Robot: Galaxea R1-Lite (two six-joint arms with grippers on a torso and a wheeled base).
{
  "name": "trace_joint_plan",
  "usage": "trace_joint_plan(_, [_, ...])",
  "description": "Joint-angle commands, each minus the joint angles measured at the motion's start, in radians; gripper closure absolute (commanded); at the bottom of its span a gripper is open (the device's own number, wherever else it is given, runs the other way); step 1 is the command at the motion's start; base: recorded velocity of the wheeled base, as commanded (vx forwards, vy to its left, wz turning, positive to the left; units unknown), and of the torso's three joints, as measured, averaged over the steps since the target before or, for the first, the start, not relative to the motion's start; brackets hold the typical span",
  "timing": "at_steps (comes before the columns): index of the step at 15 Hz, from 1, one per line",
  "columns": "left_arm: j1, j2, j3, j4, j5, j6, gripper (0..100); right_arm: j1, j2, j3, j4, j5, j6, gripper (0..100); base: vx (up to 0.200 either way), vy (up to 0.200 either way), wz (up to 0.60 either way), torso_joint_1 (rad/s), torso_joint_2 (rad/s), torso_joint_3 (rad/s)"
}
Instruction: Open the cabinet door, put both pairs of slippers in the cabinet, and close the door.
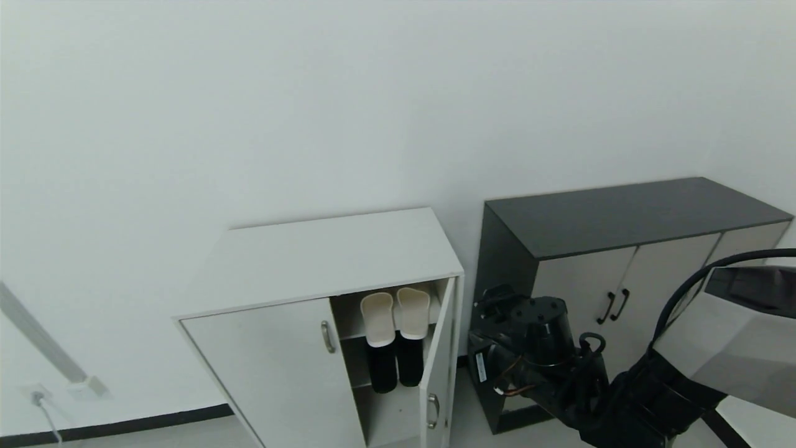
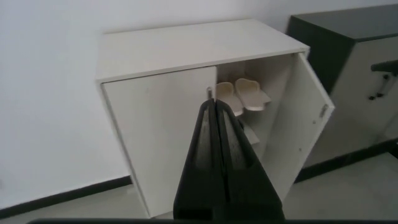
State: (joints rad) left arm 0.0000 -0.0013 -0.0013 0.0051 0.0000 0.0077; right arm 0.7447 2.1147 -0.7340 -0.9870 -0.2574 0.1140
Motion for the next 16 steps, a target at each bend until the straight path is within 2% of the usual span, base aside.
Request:
trace_joint_plan(1, [0.000,0.001,0.000,-0.001,0.000,0.000,100,0.001,0.004,0.018,-0.032,0.010,-0.001,100,0.000,0.000,0.00,0.000,0.00,0.000])
trace_joint_plan(8, [0.002,0.001,0.000,-0.001,0.000,0.000,100,-0.005,0.024,0.070,-0.150,0.089,-0.007,100,0.000,0.000,0.00,0.000,0.00,0.000])
trace_joint_plan(16, [0.002,0.001,0.000,-0.001,0.000,0.000,100,-0.070,-0.042,0.170,-0.059,0.089,-0.022,100,0.000,0.000,0.00,0.000,0.00,0.000])
